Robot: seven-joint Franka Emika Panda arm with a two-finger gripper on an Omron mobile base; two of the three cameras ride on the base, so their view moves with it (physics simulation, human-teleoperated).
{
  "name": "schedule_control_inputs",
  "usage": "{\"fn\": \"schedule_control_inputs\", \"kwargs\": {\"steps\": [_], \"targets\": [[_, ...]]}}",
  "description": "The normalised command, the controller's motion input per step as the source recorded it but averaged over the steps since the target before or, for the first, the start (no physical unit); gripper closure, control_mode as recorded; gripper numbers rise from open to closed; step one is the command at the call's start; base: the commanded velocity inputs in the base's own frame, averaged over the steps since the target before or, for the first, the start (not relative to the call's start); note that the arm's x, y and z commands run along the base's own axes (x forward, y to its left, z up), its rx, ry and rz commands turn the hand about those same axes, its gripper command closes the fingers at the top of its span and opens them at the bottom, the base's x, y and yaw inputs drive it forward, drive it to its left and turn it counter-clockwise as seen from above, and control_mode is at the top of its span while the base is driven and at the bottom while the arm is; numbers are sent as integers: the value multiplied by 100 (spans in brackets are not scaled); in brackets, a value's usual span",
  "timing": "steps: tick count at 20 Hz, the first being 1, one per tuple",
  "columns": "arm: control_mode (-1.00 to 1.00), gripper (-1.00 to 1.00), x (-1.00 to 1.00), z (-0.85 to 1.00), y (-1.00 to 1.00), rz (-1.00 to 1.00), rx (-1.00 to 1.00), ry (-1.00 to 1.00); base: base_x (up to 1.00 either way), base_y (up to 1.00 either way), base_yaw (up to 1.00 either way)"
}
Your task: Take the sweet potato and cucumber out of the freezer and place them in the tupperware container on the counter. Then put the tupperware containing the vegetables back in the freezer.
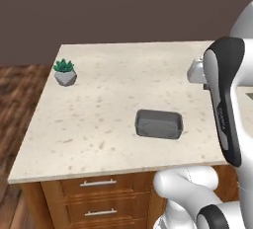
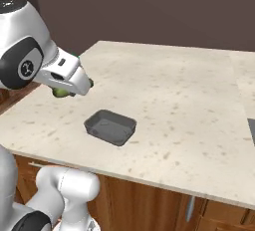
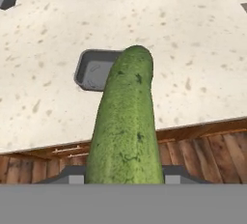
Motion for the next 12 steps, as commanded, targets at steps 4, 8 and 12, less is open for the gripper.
{"fn": "schedule_control_inputs", "kwargs": {"steps": [4, 8, 12], "targets": [[100, 100, 0, 0, 0, 0, 0, 0, 91, -6, -1], [-100, 100, 12, -13, 0, 0, 0, 3, 62, 1, -1], [-100, 100, 52, -72, 0, -1, 0, 14, 0, 0, 0]]}}
